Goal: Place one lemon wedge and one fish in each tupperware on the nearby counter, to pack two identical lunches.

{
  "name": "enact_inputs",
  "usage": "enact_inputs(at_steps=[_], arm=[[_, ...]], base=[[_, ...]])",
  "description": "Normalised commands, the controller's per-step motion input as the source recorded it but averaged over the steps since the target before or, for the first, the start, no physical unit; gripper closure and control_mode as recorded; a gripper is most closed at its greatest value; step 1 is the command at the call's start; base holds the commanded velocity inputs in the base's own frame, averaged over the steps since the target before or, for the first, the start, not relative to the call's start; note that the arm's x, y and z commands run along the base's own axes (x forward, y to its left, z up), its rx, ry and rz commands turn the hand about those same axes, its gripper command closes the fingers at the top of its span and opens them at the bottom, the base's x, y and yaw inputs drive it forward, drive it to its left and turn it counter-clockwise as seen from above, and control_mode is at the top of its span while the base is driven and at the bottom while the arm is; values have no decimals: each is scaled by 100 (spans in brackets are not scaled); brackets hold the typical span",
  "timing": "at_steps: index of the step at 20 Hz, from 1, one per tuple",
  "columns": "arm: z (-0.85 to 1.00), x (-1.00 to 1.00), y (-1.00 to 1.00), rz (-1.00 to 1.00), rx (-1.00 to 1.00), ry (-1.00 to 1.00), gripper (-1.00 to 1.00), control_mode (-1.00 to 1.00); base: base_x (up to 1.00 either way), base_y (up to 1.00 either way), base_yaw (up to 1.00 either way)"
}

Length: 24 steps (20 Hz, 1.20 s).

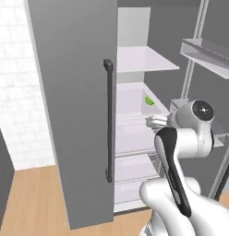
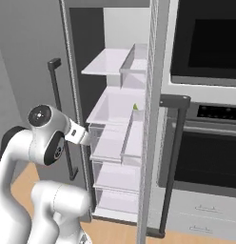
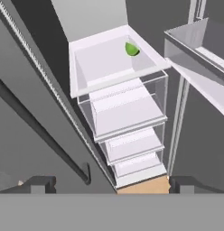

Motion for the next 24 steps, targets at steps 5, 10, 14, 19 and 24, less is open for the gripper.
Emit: enact_inputs(at_steps=[5, 10, 14, 19, 24], arm=[[0, 0, 0, 0, 0, 0, -100, 100], [0, 0, 0, 0, 0, 0, -100, 100], [0, 0, 0, 0, 0, 0, -100, 100], [0, 0, 0, 0, 0, 0, -100, 100], [0, 18, 12, 0, -2, 2, -100, -100]], base=[[5, -4, -32], [41, 4, -30], [69, 21, -14], [51, 10, -6], [20, 6, -2]])
